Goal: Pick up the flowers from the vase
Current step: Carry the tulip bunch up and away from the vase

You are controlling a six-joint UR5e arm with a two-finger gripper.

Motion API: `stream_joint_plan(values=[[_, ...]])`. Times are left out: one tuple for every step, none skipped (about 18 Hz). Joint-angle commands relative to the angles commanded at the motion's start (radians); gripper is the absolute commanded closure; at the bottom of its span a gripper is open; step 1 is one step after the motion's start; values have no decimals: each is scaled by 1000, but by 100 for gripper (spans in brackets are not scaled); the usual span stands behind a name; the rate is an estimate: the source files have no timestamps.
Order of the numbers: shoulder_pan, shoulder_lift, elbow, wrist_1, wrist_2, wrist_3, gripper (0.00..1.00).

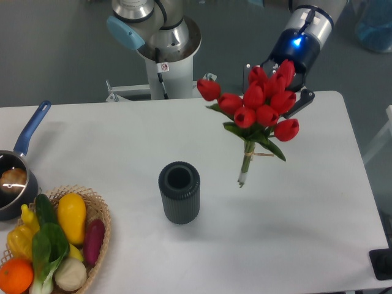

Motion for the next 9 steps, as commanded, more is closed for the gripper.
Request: stream_joint_plan(values=[[0, 0, 2, 0, 8, 8, 63], [2, -2, 3, 0, 11, 9, 63], [2, -6, 6, 0, 11, 9, 63], [2, -11, 6, 2, 15, 9, 63], [3, -11, 9, 0, 17, 9, 63], [3, -12, 9, 0, 17, 9, 63], [3, -12, 9, 2, 17, 9, 63], [3, -12, 9, 0, 17, 9, 63], [3, -12, 9, 0, 17, 9, 63]])
